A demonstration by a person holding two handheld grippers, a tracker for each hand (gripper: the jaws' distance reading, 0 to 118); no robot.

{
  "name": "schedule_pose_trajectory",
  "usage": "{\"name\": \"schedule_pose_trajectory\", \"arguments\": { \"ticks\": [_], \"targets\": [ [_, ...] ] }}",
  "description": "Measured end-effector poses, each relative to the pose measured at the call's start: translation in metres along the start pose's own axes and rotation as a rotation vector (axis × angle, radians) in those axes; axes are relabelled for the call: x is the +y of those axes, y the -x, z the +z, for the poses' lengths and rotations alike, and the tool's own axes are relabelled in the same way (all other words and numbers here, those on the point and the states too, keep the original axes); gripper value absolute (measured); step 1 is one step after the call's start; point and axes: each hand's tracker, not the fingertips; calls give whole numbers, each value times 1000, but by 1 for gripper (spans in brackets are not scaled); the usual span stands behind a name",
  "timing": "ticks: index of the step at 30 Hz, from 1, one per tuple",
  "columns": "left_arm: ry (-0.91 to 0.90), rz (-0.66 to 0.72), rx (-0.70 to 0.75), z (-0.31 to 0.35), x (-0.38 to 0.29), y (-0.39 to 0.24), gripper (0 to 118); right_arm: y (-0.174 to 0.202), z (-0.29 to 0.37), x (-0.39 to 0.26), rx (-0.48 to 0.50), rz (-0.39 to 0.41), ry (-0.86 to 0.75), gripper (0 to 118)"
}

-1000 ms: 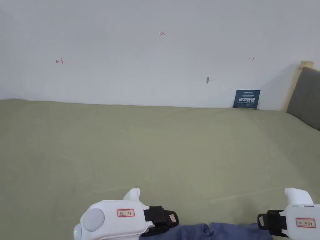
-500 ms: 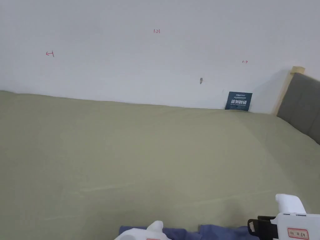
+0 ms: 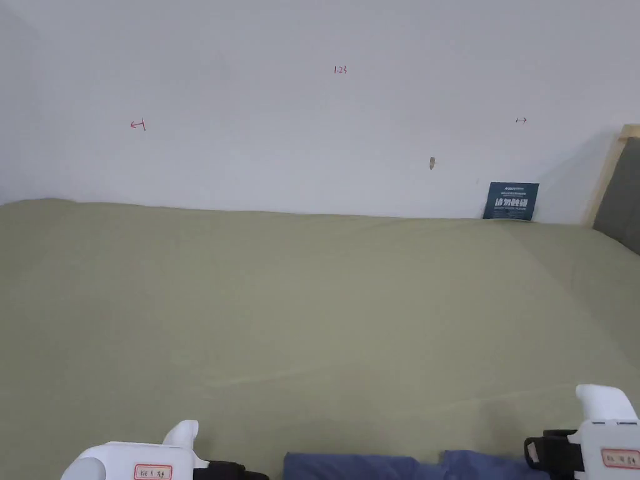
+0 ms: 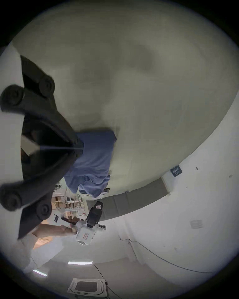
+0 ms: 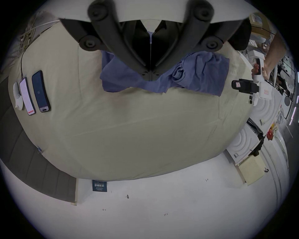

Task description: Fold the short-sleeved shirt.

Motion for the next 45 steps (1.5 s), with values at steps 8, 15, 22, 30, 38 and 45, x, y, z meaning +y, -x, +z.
{"name": "schedule_pose_trajectory", "arguments": {
  "ticks": [8, 15, 22, 30, 38, 45],
  "targets": [
    [62, 107, -141, -65, -21, -9, 116, 4, 8, 13, -13, -4, -11, 0],
    [45, 95, -23, -72, -13, -21, 11, 9, 10, 12, -12, 18, -10, 0],
    [-70, 151, 74, 5, 20, -15, 11, 13, 5, 9, -21, 10, -4, 0],
    [-213, 121, 313, 131, 39, -10, 11, 36, -19, 12, 9, 36, 21, 0],
    [-95, -22, 327, 74, 51, -78, 11, 52, -33, 6, 4, 75, 52, 0],
    [98, -164, 219, -43, 46, -133, 11, 41, -31, 5, -5, 58, 57, 0]
  ]
}}
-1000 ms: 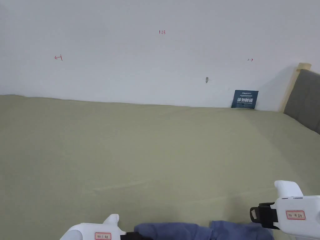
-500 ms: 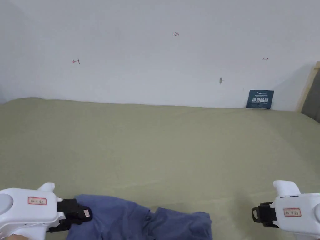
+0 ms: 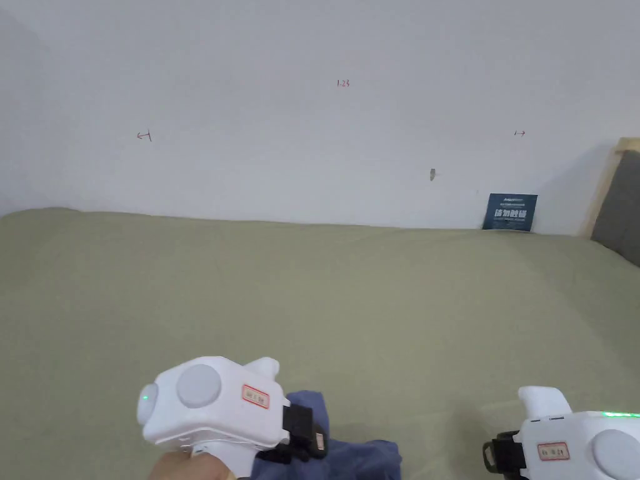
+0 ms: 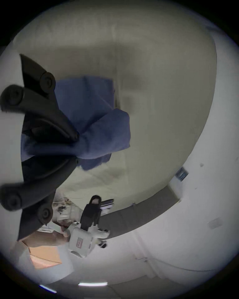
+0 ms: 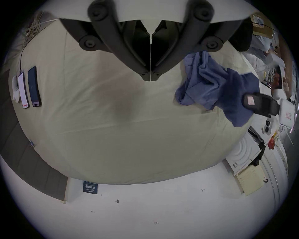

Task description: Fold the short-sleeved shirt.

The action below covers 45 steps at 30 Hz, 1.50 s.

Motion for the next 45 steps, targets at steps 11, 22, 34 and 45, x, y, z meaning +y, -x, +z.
{"name": "schedule_pose_trajectory", "arguments": {
  "ticks": [11, 22, 34, 45],
  "targets": [
    [-49, 83, -175, -49, -5, -9, 94, -18, -1, -7, 2, -28, 1, 0],
    [-42, 123, -188, -119, -35, 0, 1, -18, 4, -14, 11, -32, -17, 0],
    [-181, 119, -289, -26, -31, 29, 1, 22, -13, -11, 165, -14, 18, 0],
    [-209, 188, -117, 43, -52, 138, 1, 79, -116, -9, 261, -14, 280, 0]
  ]
}}
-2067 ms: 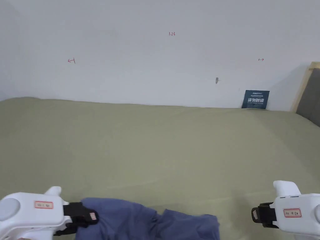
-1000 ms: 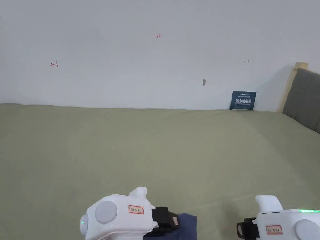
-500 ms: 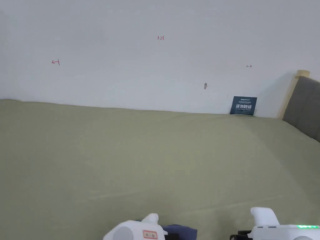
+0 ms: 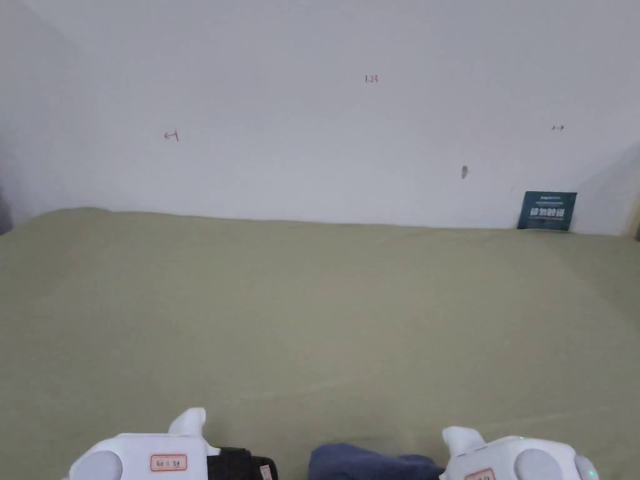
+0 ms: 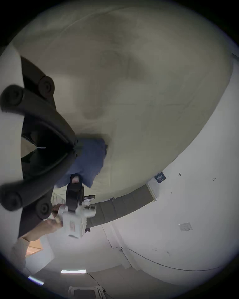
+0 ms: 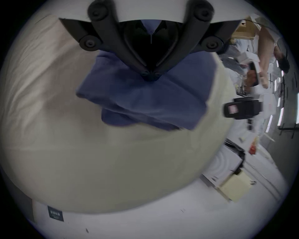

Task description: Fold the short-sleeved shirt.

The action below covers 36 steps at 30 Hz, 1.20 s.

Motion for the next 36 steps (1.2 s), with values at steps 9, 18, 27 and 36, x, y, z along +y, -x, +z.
{"name": "schedule_pose_trajectory", "arguments": {
  "ticks": [9, 18, 27, 36],
  "targets": [
    [142, 68, -189, -54, -17, 12, 118, -3, 6, -4, 56, -4, -42, 0],
    [128, 146, -203, -102, -31, -4, 72, -6, 8, -11, 73, -8, -74, 0],
    [130, -9, -109, -52, 10, 6, 31, 45, 19, -2, -22, 60, -188, 0],
    [129, -107, 154, 111, 118, 92, 31, 111, 9, 23, 43, 24, -372, 0]
  ]
}}
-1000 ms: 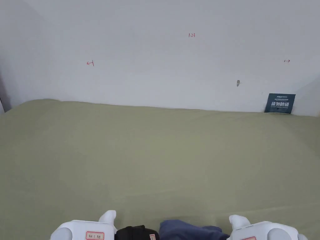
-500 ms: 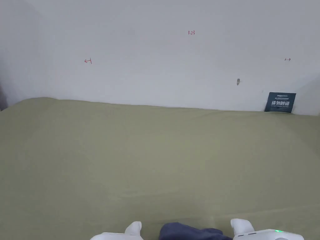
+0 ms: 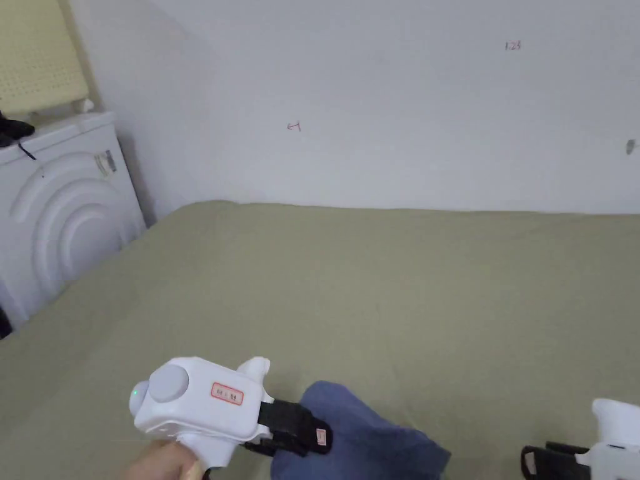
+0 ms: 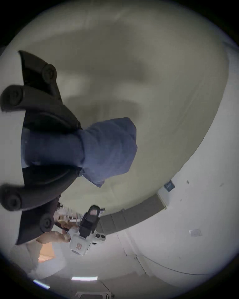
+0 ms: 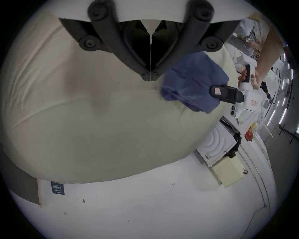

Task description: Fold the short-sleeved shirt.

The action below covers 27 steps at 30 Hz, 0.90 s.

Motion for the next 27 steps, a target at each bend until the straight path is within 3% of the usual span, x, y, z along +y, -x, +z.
{"name": "schedule_pose_trajectory", "arguments": {
  "ticks": [6, 9, 13, 17, 18, 20, 21, 23, 24, 26, 27],
  "targets": [
    [-6, 41, 259, 117, 34, 97, 31, 20, -34, -2, -37, 0, -3, 0],
    [-27, 91, 322, 156, 33, 129, 31, 19, -47, -5, -53, -20, 26, 0],
    [-10, 109, 441, 185, 23, 159, 32, 19, -57, -8, -94, 16, 56, 0],
    [-52, 125, 441, 188, 14, 172, 35, 26, -63, -6, -80, 0, 56, 0],
    [-57, 132, 427, 188, 11, 173, 39, 29, -63, -5, -77, -1, 55, 0],
    [-68, 111, 505, 189, 8, 168, 78, 36, -61, -4, -74, -3, 46, 0],
    [-73, 103, 556, 191, 7, 162, 87, 38, -59, -3, -62, -7, 39, 0],
    [-127, 95, 589, 207, 4, 146, 81, 38, -52, 1, -44, -19, 36, 0],
    [-169, 83, 639, 214, 4, 134, 71, 38, -49, 3, -47, -14, 34, 0],
    [-316, 22, 745, 228, 0, 95, 13, 38, -38, 9, -98, 17, 23, 0],
    [-378, 0, 798, 233, -1, 79, 3, 38, -32, 11, -100, 21, 18, 0]
  ]
}}
